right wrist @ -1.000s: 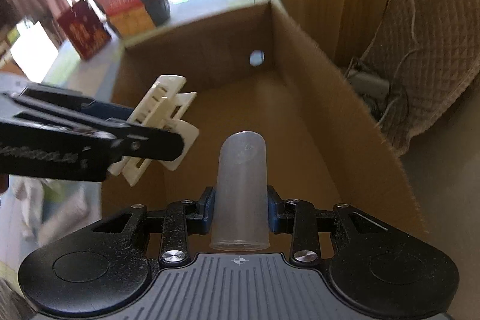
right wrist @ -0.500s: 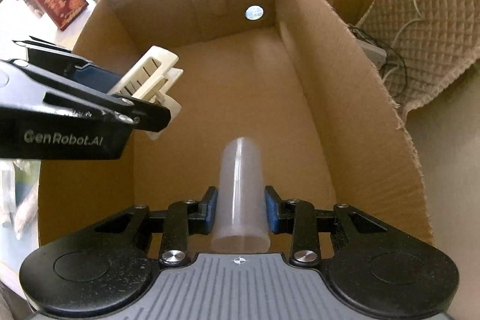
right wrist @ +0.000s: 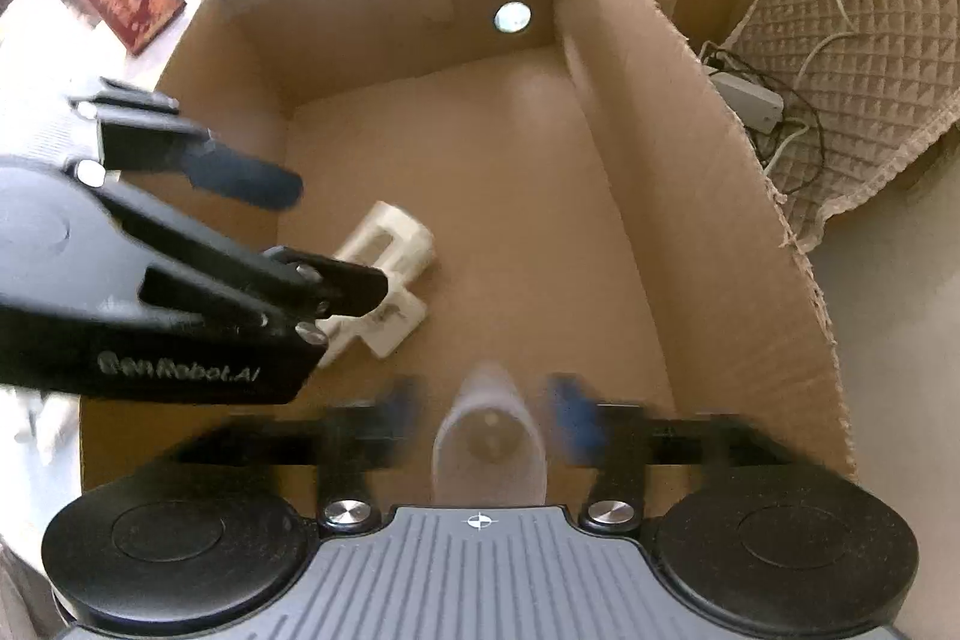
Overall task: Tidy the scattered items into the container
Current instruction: 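Carry the clip and cup into the cardboard box and open both tools, then lift both tools out of the box back toward the table items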
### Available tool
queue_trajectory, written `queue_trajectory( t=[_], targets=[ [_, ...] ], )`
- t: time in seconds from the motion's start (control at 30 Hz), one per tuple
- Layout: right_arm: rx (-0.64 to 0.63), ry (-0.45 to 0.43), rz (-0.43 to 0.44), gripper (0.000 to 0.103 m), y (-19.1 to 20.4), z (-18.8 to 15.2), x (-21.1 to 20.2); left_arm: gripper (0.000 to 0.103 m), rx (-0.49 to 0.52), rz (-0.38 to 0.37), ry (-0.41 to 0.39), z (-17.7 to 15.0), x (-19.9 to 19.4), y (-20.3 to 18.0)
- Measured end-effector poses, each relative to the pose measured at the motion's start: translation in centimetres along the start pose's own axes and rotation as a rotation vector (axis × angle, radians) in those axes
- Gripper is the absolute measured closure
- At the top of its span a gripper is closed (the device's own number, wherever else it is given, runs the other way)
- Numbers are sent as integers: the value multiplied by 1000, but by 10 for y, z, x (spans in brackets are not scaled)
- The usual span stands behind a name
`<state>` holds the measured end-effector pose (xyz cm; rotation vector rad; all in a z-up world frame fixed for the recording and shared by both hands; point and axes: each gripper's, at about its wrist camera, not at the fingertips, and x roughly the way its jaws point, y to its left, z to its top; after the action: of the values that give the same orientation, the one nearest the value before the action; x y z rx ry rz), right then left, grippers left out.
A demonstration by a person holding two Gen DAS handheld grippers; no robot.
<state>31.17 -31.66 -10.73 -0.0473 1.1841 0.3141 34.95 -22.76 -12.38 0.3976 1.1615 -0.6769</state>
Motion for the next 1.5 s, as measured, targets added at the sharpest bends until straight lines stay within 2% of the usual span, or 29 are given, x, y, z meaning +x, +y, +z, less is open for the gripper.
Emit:
queue_trajectory(
  t=[0.1,0.27,0.8,1.23,1.5],
  targets=[
    [-32,9,-11,17,5,0,-5,33,-8,-1,2,2,-1,2],
    [-67,45,-44,17,11,-7,-6,24,-12,4,4,2,-1,1],
    [-51,4,-76,17,14,-17,-26,22,5,38,-32,-17,-31,-15],
    [-10,-166,-102,17,36,-31,-72,21,-38,64,-135,-43,-87,-20],
    [21,-230,-110,17,55,-47,-96,19,-71,96,-190,-66,-120,-19]
  ],
)
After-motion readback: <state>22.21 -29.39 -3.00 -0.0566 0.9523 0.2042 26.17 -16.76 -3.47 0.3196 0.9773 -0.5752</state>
